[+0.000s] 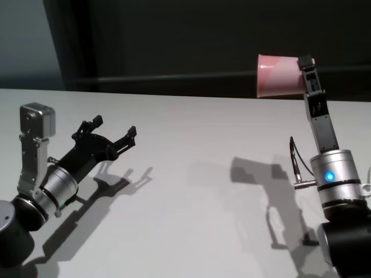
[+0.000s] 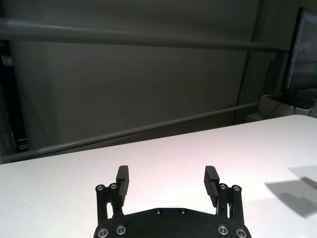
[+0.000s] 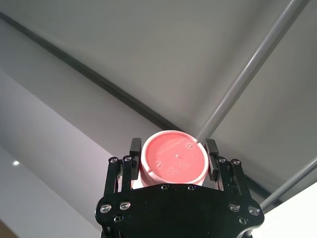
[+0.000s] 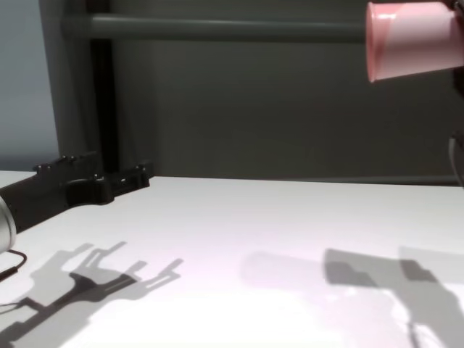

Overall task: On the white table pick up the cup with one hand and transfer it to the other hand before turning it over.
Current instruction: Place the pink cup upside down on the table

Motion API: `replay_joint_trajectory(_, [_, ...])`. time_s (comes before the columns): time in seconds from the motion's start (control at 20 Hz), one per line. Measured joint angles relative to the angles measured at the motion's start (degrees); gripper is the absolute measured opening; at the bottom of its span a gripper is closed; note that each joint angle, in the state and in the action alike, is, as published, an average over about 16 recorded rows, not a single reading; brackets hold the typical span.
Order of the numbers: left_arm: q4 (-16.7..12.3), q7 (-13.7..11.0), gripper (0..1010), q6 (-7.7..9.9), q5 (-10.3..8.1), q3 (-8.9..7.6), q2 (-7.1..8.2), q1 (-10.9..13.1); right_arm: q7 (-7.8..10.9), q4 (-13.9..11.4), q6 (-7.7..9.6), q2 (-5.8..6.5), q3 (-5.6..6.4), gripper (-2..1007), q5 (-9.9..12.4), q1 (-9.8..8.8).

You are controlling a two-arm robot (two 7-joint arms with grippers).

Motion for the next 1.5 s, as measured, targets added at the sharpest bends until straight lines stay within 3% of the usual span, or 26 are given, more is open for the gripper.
replay_joint_trajectory(0.35, [0.0, 0.0, 1001, 0.0, -0.03, 0.03, 0.02, 0.0, -7.85, -4.6, -1.09, 5.13, 0.97, 737, -9.8, -0.57])
replay_joint_trajectory(0.75, [0.0, 0.0, 1001, 0.0, -0.05, 0.04, 0.04, -0.1, -15.25, -8.3, 2.18, 10.3, 0.05, 737, -22.3, 0.56])
replay_joint_trajectory(1.0, [0.0, 0.0, 1001, 0.0, -0.06, 0.04, 0.04, -0.1, -17.46, -9.3, 5.64, 12.56, -1.67, 737, -28.7, 2.22])
replay_joint_trajectory(1.5, [0.0, 0.0, 1001, 0.0, -0.07, 0.04, 0.04, -0.1, -18.61, -9.3, 14.08, 15.51, -6.93, 737, -39.5, 6.73])
